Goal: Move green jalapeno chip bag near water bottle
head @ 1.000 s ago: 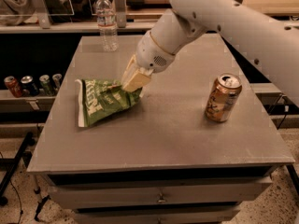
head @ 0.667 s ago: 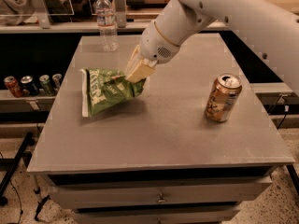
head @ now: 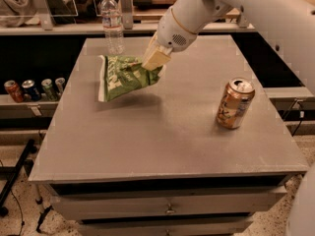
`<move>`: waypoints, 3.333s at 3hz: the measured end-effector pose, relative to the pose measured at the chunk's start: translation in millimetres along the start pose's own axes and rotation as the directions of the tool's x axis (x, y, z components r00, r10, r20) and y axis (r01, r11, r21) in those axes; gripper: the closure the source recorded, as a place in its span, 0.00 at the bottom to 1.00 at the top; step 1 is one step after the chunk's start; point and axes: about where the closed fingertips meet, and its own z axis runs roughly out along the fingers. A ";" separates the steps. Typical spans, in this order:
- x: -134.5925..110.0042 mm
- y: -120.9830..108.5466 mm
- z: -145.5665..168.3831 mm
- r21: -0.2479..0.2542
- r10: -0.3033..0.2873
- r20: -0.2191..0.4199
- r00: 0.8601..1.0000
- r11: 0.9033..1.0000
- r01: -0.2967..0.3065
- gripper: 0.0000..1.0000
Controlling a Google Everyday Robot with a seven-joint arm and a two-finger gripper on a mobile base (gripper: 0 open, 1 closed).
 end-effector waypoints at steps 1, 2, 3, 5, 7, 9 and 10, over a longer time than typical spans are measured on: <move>4.5 -44.2 -5.6 0.052 0.049 0.029 0.998 0.997 -0.050 1.00; 3.8 -41.2 0.0 0.048 0.046 0.021 0.999 0.998 -0.047 1.00; 14.2 -58.3 4.0 0.076 0.064 -0.007 0.998 0.995 -0.063 1.00; 45.2 -106.0 -7.6 0.184 0.144 -0.041 0.989 0.974 -0.134 1.00; 59.0 -142.7 -12.0 0.246 0.195 0.001 0.981 0.951 -0.189 1.00; 56.7 -170.5 1.0 0.256 0.209 0.056 0.976 0.942 -0.216 1.00; 54.1 -178.6 8.0 0.252 0.217 0.071 0.974 0.941 -0.228 0.84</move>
Offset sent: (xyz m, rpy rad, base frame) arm 0.0257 -0.0058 -0.0017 0.0150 0.0100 -0.0438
